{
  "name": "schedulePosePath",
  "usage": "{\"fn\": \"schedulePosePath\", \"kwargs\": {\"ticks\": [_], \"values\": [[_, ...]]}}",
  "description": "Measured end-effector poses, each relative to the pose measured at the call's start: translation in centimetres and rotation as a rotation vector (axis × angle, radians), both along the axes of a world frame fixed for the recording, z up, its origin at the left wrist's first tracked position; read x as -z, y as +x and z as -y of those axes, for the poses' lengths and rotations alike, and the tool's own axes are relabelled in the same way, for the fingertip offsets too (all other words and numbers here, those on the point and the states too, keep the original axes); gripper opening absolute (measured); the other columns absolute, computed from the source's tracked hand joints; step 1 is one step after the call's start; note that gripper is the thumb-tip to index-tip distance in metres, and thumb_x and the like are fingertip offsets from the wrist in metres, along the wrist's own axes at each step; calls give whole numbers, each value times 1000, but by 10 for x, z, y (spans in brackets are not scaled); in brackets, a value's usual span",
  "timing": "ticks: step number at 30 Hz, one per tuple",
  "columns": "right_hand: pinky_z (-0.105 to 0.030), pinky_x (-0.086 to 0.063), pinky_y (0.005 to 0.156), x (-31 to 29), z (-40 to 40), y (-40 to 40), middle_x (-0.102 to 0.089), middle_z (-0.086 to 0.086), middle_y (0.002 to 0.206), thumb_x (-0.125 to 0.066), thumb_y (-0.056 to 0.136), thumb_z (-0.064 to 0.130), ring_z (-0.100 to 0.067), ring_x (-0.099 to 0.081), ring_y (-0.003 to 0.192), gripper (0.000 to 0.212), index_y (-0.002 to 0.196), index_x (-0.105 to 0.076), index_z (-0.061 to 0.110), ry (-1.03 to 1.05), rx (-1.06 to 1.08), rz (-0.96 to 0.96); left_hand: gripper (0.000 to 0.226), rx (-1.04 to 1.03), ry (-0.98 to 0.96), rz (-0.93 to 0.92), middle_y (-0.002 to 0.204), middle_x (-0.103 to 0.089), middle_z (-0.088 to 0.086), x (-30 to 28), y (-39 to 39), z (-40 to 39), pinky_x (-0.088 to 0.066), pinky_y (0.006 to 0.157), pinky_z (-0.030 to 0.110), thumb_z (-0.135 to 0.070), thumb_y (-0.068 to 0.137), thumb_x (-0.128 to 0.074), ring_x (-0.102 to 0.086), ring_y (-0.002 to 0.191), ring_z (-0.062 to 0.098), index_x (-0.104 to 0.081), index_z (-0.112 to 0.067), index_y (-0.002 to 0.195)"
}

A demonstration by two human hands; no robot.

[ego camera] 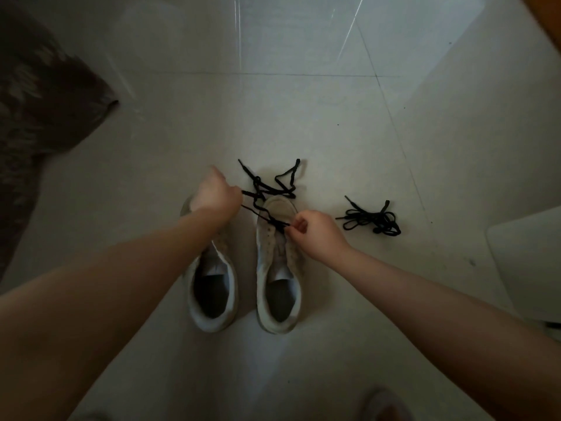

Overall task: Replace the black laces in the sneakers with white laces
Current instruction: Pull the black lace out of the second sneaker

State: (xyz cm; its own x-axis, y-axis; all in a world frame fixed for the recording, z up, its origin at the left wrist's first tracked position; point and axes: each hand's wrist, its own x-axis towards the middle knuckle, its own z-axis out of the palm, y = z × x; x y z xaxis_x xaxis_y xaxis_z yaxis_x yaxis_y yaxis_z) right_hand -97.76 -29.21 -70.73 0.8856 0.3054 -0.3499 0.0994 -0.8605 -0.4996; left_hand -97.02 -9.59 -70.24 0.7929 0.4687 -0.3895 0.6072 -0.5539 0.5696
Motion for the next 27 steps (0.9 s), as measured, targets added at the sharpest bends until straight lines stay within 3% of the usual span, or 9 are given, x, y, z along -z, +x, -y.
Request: {"fn": "schedulePosePath", "kwargs": {"ticks": [2, 4, 6, 8, 12, 16, 19, 23, 27], "values": [[-26, -39, 63, 1, -2, -2, -57, 1, 80, -57, 89, 27, -21, -59, 79, 11, 85, -61, 17, -60, -48, 16, 41, 66, 113, -6, 123, -47, 18, 3, -8, -5, -44, 82, 41, -13, 85, -52, -50, 110, 36, -40, -5, 123], [-26, -36, 62, 0, -4, -5, -54, -1, 83, -55, 89, 27, -22, -56, 80, 12, 88, -58, 15, -96, -77, 39, 40, 292, 327, 216, 116, -47, 17, 1, -22, 5, -45, 73, 39, -15, 82, -55, -49, 104, 35, -48, -7, 121], [-28, -37, 64, -2, -6, -4, -55, -5, 89, -54, 89, 28, -25, -55, 83, 16, 92, -57, 13, -155, -73, 33, 24, 593, 401, 519, 94, -54, 13, -6, -41, 25, -46, 62, 35, -22, 78, -52, -54, 85, 31, -61, -9, 96], [-31, -41, 68, -2, -7, -1, -61, -11, 98, -54, 88, 26, -31, -58, 91, 18, 95, -58, 10, -184, -77, -4, 27, 802, 409, 599, 75, -55, 6, -6, -61, 44, -42, 59, 29, -33, 74, -46, -54, 73, 27, -64, -14, 71], [-26, -39, 62, -6, -8, 7, -67, -13, 95, -54, 91, 20, -22, -58, 82, 12, 86, -59, 10, -30, -1, -186, 44, 808, 385, 149, 88, -58, 0, -10, -73, 68, -36, 80, 33, -52, 83, -39, -50, 97, 21, -69, -20, 79], [-27, -39, 62, -15, -9, 10, -66, -19, 97, -50, 92, 16, -22, -57, 79, 22, 95, -63, -1, -37, -133, -203, 28, 681, 248, 16, 95, -59, 1, -10, -63, 68, -36, 88, 35, -47, 88, -48, -48, 106, 21, -54, -24, 74], [-34, -41, 76, -22, -16, 14, -56, -16, 110, -50, 91, 16, -31, -55, 98, 22, 108, -54, 1, -254, -424, 75, 28, 635, 160, 1, 82, -50, 0, -6, -66, 69, -39, 78, 31, -37, 88, -50, -50, 104, 23, -47, -20, 66], [-35, -40, 67, -23, -23, 22, -59, -14, 95, -70, 72, 9, -30, -60, 82, 29, 97, -58, 1, -377, -591, 568, 25, 631, 132, -35, 89, -46, 4, -4, -64, 71, -39, 71, 29, -34, 88, -51, -45, 107, 23, -50, -16, 70], [-32, -38, 72, -11, -17, 13, -56, -7, 106, -51, 94, 37, -25, -55, 94, 26, 101, -52, 11, -232, -252, 136, 26, 629, 170, -50, 99, -50, 6, -4, -62, 67, -45, 74, 34, -37, 90, -49, -44, 108, 23, -49, -17, 74]]}}
